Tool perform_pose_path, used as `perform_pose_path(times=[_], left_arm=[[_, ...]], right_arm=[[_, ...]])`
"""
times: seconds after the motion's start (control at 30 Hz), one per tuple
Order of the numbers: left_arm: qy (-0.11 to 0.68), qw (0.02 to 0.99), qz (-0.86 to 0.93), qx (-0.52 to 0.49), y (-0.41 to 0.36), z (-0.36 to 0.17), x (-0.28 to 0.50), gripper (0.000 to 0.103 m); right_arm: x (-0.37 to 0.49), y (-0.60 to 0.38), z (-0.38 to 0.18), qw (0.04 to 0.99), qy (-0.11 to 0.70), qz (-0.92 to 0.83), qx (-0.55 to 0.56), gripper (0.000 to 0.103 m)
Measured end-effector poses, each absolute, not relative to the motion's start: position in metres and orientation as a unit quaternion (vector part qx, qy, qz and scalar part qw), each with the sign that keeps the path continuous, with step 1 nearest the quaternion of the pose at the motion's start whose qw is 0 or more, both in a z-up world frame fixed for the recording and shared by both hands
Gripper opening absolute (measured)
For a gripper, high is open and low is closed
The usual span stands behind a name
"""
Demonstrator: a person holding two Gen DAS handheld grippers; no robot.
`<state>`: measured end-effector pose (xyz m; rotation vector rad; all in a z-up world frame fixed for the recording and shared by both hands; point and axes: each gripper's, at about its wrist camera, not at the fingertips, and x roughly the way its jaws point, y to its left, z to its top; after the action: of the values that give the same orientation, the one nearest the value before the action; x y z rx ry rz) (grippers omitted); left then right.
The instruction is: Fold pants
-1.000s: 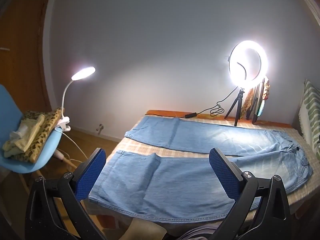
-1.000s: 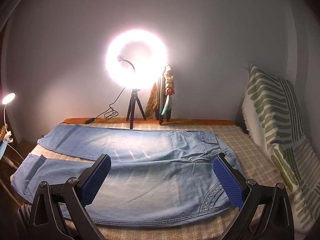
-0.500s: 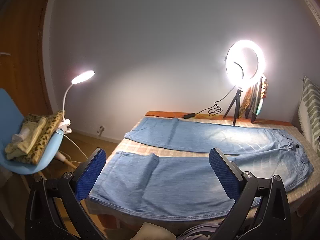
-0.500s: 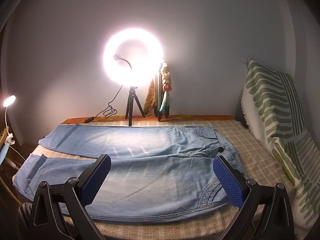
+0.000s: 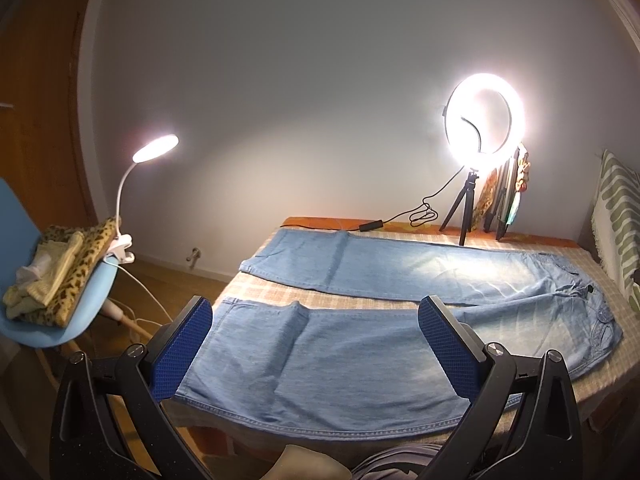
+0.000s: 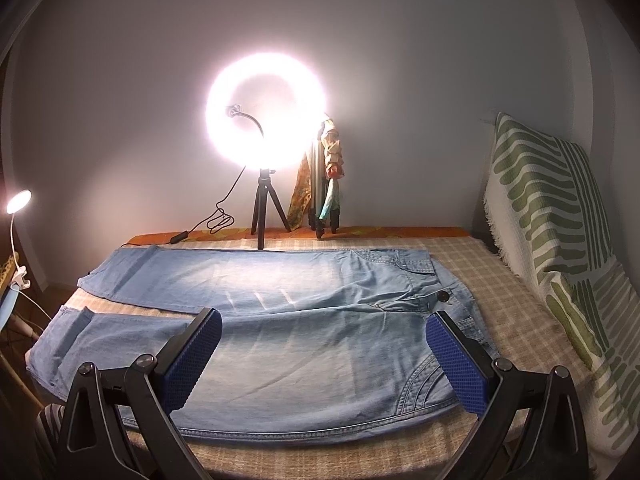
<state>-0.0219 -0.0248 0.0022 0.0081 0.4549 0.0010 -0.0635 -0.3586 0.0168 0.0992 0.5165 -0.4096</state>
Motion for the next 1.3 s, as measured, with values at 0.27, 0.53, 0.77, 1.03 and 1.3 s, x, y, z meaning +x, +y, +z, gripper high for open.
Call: perform_pose_path(times=[0.27,0.53,0.77,1.03,1.3], left_arm=[[0.23,0.973,-0.001,0.007,-0.028,0.001,-0.018,0.103],[0.234,0.972,-0.007,0.01,-0.031,0.0,-0.014,0.103],[0.234,0.972,-0.007,0.011,-0.032,-0.001,-0.014,0.103],[0.235,0.972,-0.007,0.01,-0.033,-0.001,-0.013,0.103],[0.237,0.972,-0.008,0.012,-0.034,-0.003,-0.011,0.103]], right_arm=[[-0.062,-0.36,0.014,0.945,0.255,-0.197,0.051,0.103],[-0.059,-0.362,0.009,0.945,0.26,-0.193,0.051,0.103],[-0.059,-0.361,0.008,0.945,0.261,-0.191,0.053,0.103],[-0.056,-0.361,0.005,0.944,0.266,-0.188,0.053,0.103],[-0.053,-0.36,0.002,0.944,0.267,-0.185,0.053,0.103]])
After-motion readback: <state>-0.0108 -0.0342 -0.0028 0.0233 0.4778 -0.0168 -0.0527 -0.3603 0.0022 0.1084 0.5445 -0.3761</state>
